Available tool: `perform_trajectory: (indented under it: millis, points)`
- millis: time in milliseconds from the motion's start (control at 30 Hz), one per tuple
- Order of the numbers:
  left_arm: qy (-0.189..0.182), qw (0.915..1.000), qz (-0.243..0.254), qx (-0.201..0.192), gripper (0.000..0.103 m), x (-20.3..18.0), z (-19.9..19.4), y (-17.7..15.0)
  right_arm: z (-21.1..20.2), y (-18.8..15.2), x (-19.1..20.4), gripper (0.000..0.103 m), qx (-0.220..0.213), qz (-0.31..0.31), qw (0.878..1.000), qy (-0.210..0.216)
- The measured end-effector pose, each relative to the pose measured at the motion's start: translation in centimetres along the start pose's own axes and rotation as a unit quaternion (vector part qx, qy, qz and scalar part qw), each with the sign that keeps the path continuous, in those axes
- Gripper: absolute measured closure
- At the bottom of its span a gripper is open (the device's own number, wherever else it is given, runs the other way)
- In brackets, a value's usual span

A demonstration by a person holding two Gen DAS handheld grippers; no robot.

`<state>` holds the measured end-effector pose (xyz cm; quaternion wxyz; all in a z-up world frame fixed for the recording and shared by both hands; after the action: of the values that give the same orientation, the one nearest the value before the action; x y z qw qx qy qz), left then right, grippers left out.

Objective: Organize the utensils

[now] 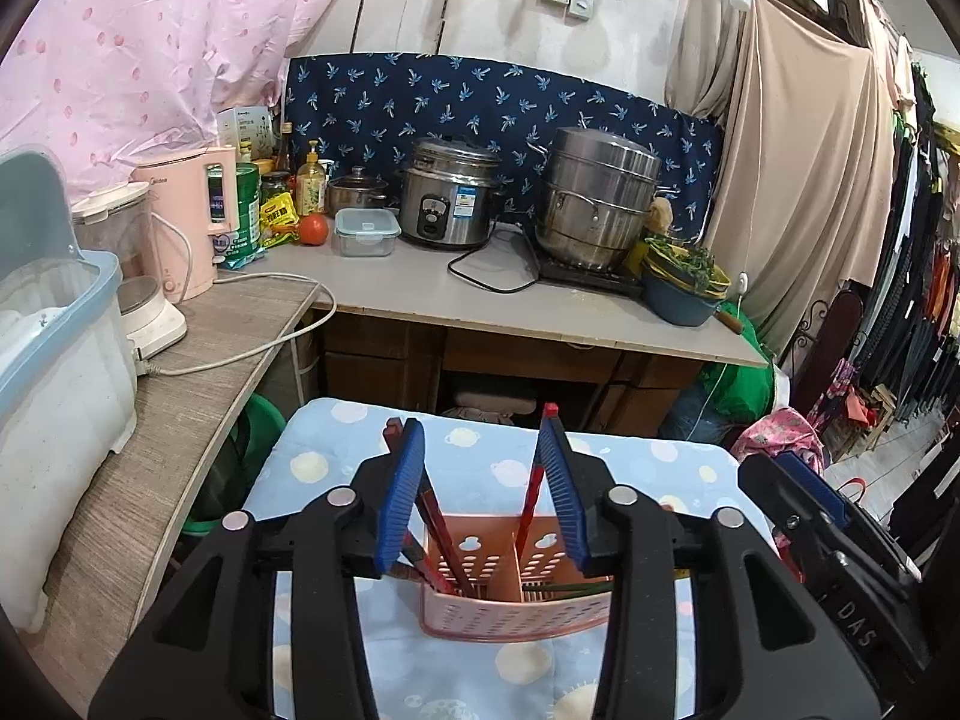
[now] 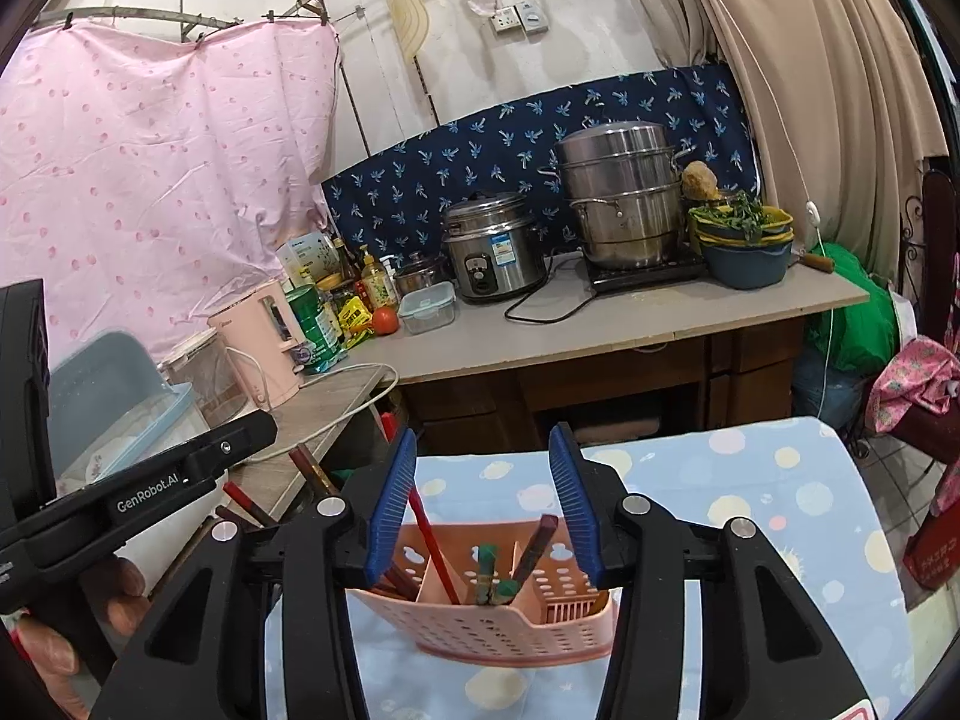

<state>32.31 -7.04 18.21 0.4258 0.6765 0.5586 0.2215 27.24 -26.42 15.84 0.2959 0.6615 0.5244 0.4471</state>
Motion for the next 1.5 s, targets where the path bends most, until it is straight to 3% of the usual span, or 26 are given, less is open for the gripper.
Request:
perform_trajectory:
  millis: [467, 867, 1000, 1500]
  points:
    - [0.003, 1.0, -0.004, 0.002, 0.061, 0.1, -0.4, -1.1, -1.3, -1.2, -0.2, 0.056, 0.009, -0.007, 1.0, -0.008]
    - [0.01, 0.9999, 0.004, 0.005, 0.052, -0.3, -3.7, -3.7, -4.6, -4.2, -0.1, 0.047, 0.027, -0.009, 0.999, -0.016]
    - [0.018, 0.9998, 0.006, 0.008, 0.043, -0.3, -4.6, -4.9, -5.6, -5.2, -0.2, 0.042, 0.033, -0.016, 0.999, -0.026]
    - [0.038, 0.9983, 0.01, 0.043, 0.038, -0.2, -5.6, -9.3, -7.3, -9.3, 0.1, 0.03, 0.063, -0.03, 0.997, -0.043]
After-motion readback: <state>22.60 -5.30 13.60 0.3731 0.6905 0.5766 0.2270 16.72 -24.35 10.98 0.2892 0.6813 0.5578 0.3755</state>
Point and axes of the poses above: each gripper's, at about its wrist camera, not at the fingertips, and z roughly the way its jaws point, x to its left, y to its top, the point moved 2 cm from there along z, roughly the way its jaws point, and after that the axes turned 2 degrees about x, right-handed, at the moved point
